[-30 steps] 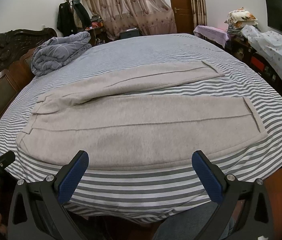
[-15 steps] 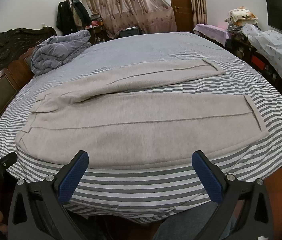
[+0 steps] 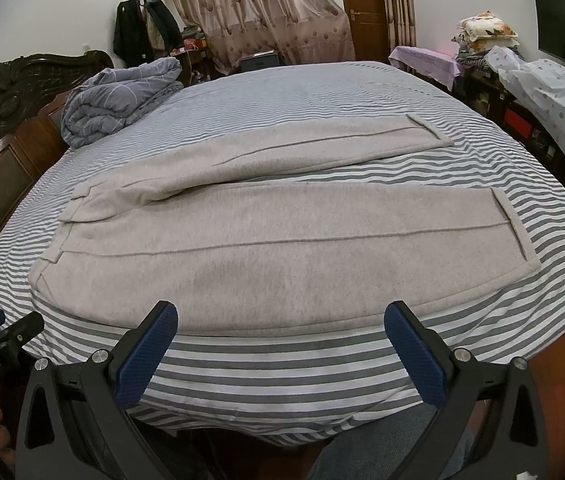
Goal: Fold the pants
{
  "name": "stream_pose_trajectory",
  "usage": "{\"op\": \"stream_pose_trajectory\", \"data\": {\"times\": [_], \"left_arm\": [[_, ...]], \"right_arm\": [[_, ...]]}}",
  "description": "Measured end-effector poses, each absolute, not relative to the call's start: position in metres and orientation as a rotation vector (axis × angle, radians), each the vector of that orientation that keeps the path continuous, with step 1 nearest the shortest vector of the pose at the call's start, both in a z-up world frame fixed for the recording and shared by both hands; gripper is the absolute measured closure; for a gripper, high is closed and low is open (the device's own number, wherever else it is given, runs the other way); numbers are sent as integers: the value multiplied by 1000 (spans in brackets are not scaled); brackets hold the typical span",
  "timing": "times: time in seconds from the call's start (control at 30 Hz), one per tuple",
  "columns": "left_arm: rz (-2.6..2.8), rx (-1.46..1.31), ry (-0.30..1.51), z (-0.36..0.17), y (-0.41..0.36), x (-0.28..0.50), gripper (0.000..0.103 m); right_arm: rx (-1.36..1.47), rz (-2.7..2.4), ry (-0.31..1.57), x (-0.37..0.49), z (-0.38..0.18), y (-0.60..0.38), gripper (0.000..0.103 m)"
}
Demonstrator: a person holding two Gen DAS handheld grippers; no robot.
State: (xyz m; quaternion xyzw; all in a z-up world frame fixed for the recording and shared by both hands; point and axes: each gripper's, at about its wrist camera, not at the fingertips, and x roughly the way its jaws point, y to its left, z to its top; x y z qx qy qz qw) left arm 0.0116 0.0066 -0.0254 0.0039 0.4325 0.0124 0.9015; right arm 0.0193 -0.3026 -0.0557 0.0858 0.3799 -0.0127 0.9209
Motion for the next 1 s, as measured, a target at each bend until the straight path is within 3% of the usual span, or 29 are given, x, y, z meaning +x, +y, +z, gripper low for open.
{"op": "stream_pose_trajectory", "data": {"times": [1.0], "left_arm": [[-2,-25,970,-40,8,26,0]], "right_arm": [[175,-35,819,29,-66,-307,0]]}}
